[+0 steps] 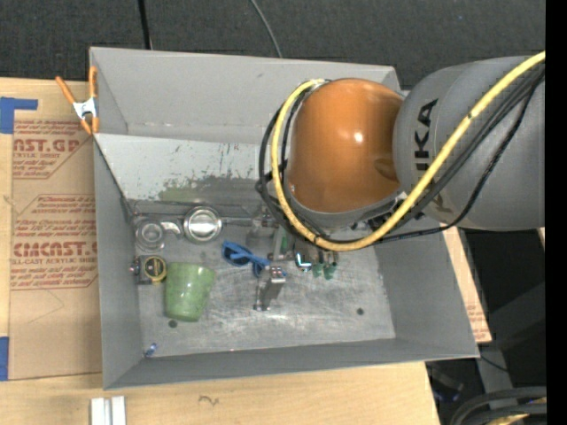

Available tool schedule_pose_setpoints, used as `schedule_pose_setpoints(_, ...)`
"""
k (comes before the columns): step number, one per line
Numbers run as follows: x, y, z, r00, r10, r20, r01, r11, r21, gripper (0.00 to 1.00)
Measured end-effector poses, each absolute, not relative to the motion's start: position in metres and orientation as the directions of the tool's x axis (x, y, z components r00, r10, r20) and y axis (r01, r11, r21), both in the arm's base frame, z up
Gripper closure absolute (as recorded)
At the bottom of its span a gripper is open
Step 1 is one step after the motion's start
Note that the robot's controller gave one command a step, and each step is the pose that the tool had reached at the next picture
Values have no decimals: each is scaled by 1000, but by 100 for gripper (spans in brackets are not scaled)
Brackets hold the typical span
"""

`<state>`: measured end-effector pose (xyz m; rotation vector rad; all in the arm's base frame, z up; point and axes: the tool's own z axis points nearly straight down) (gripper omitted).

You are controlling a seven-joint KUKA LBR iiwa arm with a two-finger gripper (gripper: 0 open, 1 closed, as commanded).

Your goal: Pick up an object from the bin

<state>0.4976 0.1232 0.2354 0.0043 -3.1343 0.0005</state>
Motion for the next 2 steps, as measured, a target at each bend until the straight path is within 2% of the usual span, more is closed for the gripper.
schedule_pose_setpoints(1,539,82,170,-982,-190,2,-190,982,-1,0)
schedule_pose_setpoints(2,564,81,86,-992,-128,5,-128,992,1,0)
